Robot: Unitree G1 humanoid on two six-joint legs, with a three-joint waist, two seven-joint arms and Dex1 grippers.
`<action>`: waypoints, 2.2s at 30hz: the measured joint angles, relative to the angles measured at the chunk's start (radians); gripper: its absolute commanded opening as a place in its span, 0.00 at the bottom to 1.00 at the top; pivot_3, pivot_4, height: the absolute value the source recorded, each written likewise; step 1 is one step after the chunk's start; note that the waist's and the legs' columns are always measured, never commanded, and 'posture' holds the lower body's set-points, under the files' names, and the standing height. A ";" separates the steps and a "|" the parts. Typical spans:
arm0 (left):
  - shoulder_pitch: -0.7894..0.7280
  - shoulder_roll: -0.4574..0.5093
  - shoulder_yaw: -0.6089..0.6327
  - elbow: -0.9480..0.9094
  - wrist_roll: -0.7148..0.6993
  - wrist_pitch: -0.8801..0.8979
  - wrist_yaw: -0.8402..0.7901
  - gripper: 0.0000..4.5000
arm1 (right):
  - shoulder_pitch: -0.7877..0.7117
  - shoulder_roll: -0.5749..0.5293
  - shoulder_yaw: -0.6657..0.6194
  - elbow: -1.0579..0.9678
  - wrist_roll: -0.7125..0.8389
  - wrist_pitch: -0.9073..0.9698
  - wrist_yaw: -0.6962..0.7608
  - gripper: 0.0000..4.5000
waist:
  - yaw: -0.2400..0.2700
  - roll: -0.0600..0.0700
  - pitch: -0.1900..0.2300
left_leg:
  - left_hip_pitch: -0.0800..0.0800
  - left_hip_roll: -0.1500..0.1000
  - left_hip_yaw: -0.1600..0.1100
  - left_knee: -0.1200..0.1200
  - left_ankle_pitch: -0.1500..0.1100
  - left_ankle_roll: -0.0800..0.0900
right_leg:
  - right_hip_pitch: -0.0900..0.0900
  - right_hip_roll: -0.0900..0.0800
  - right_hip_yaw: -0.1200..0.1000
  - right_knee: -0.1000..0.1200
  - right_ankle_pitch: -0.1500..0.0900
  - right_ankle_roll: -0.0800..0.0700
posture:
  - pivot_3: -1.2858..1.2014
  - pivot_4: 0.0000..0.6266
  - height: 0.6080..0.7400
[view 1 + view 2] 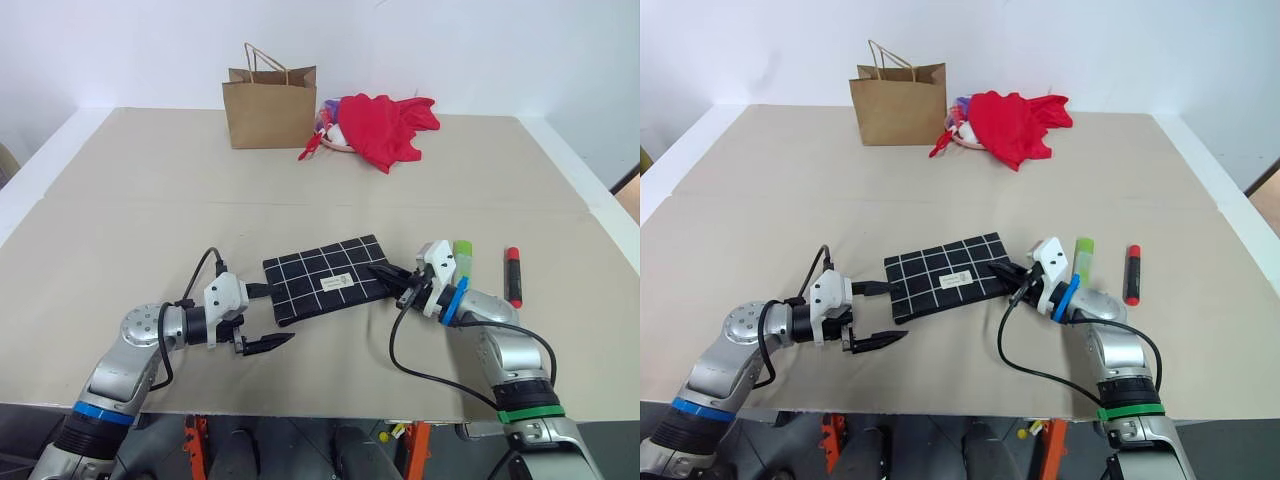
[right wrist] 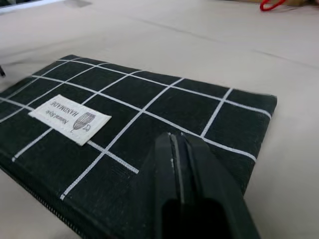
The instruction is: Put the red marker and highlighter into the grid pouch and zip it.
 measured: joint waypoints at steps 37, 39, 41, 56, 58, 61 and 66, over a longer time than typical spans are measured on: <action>-0.333 -0.040 -0.159 0.569 0.274 -0.669 -0.075 0.07 | -0.050 0.065 0.021 0.081 -0.092 -0.106 -0.061 0.00 | -0.016 0.001 -0.001 | 0.003 0.000 0.000 0.000 0.008 0.000 | 0.003 0.000 0.000 0.000 0.006 0.006 | 0.52 0.24 1.00; -0.347 -0.040 -0.159 0.579 0.276 -0.669 -0.080 0.01 | -0.049 0.065 0.022 0.078 -0.092 -0.106 -0.061 0.00 | -0.017 0.001 -0.001 | 0.003 0.000 0.000 0.000 0.008 0.000 | 0.003 0.000 0.000 0.000 0.006 0.006 | 0.52 0.24 1.00; -0.351 -0.043 -0.159 0.587 0.268 -0.668 -0.096 0.01 | -0.047 0.065 0.022 0.073 -0.092 -0.107 -0.060 0.00 | -0.017 0.001 -0.001 | 0.003 0.000 0.000 -0.001 0.008 0.000 | 0.003 0.000 0.000 0.000 0.005 0.006 | 0.52 0.24 1.00; -0.336 -0.072 -0.068 0.372 -0.018 -0.164 -0.186 0.00 | 0.207 -0.100 -0.143 -0.357 0.186 0.123 0.036 0.99 | -0.004 0.002 0.000 | -0.005 0.000 -0.011 -0.002 0.006 0.001 | -0.002 0.001 -0.010 0.000 -0.001 0.003 | 0.52 0.24 1.00; -0.328 -0.073 -0.068 0.350 -0.018 -0.140 -0.195 0.00 | 0.236 -0.106 -0.159 -0.372 0.195 0.123 0.039 0.99 | -0.005 0.003 0.000 | -0.005 -0.001 -0.012 -0.002 0.006 0.000 | -0.001 0.001 -0.010 0.000 -0.001 0.003 | 0.52 0.24 1.00; -0.308 -0.072 -0.067 0.325 -0.019 -0.118 -0.199 0.00 | 0.269 -0.117 -0.178 -0.396 0.203 0.115 0.043 0.99 | -0.004 0.003 0.000 | -0.005 -0.001 -0.014 -0.001 0.007 0.000 | 0.000 0.001 -0.012 0.000 -0.001 0.002 | 0.52 0.24 1.00; -0.284 -0.070 -0.066 0.285 -0.019 -0.099 -0.200 0.00 | 0.285 -0.093 -0.177 -0.402 0.200 0.058 0.048 0.99 | -0.003 0.003 0.000 | -0.005 -0.001 -0.015 -0.001 0.007 -0.001 | 0.000 0.001 -0.013 0.000 0.000 0.002 | 0.52 0.24 1.00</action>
